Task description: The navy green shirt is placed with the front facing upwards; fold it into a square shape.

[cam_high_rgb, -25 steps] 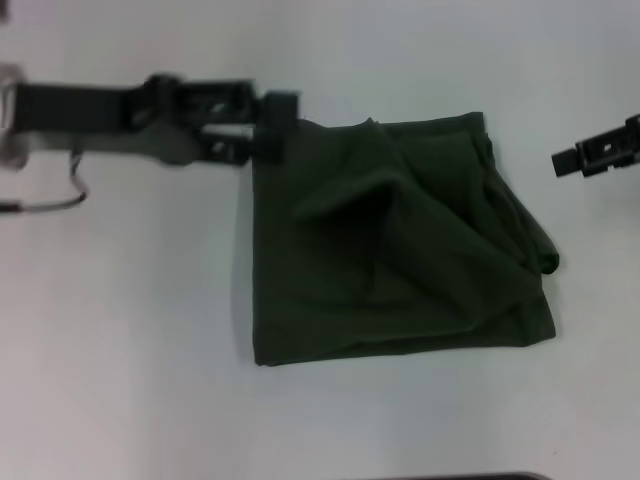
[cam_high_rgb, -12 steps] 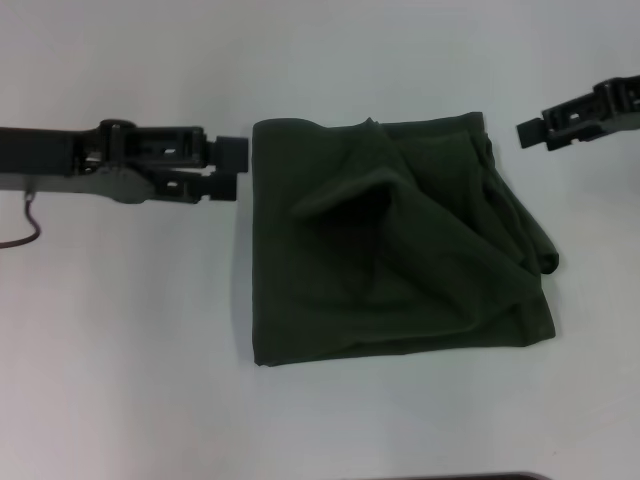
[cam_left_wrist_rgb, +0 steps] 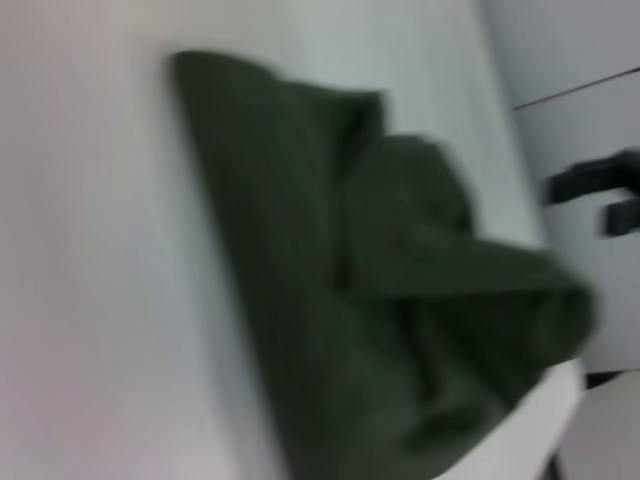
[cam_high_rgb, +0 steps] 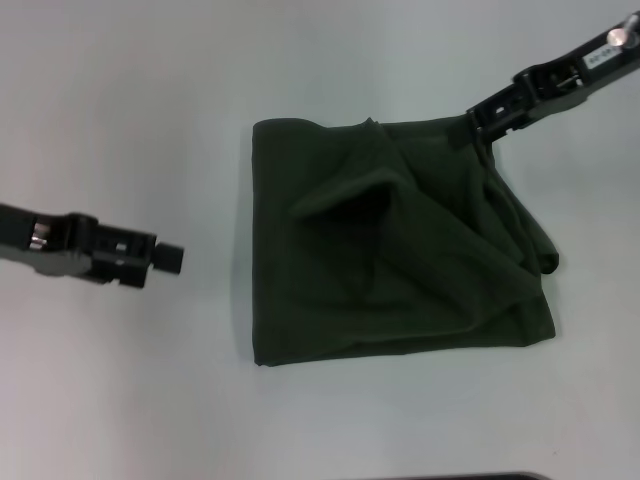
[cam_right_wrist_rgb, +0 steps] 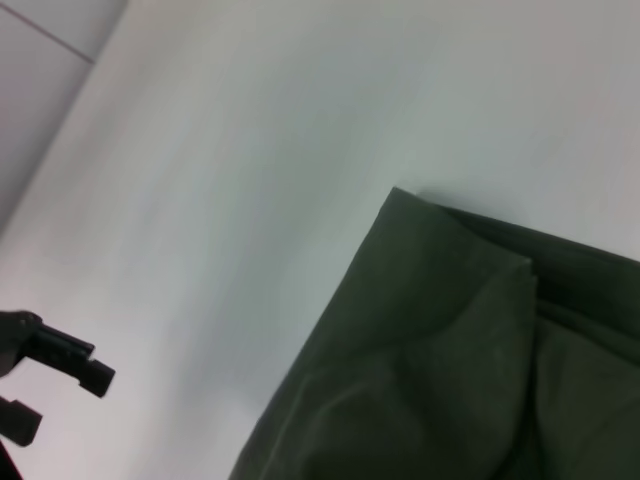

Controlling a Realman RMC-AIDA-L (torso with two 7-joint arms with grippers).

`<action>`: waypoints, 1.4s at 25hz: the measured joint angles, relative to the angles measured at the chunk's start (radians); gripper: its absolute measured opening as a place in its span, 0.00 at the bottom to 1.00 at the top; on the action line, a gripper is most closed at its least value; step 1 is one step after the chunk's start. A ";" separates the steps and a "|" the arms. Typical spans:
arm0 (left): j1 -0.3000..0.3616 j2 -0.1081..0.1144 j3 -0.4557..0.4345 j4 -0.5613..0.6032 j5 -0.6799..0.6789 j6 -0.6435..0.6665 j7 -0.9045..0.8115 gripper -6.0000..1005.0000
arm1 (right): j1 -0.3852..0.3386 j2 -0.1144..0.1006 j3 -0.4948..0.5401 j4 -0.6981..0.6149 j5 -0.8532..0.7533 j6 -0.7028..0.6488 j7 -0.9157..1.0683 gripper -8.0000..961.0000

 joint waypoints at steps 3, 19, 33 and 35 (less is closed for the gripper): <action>0.002 -0.008 0.007 0.029 0.072 -0.004 -0.008 0.90 | 0.025 0.009 -0.044 -0.002 0.000 0.022 0.008 0.71; -0.005 -0.026 -0.001 0.030 0.074 0.026 0.006 0.85 | 0.138 0.080 -0.161 -0.009 0.008 0.098 -0.046 0.71; -0.015 -0.021 -0.022 0.025 0.064 0.034 0.006 0.85 | 0.183 0.113 -0.201 -0.009 0.135 0.014 -0.082 0.71; -0.014 -0.021 -0.031 0.025 0.064 0.034 0.006 0.85 | 0.192 0.131 -0.205 -0.011 0.187 -0.024 -0.085 0.71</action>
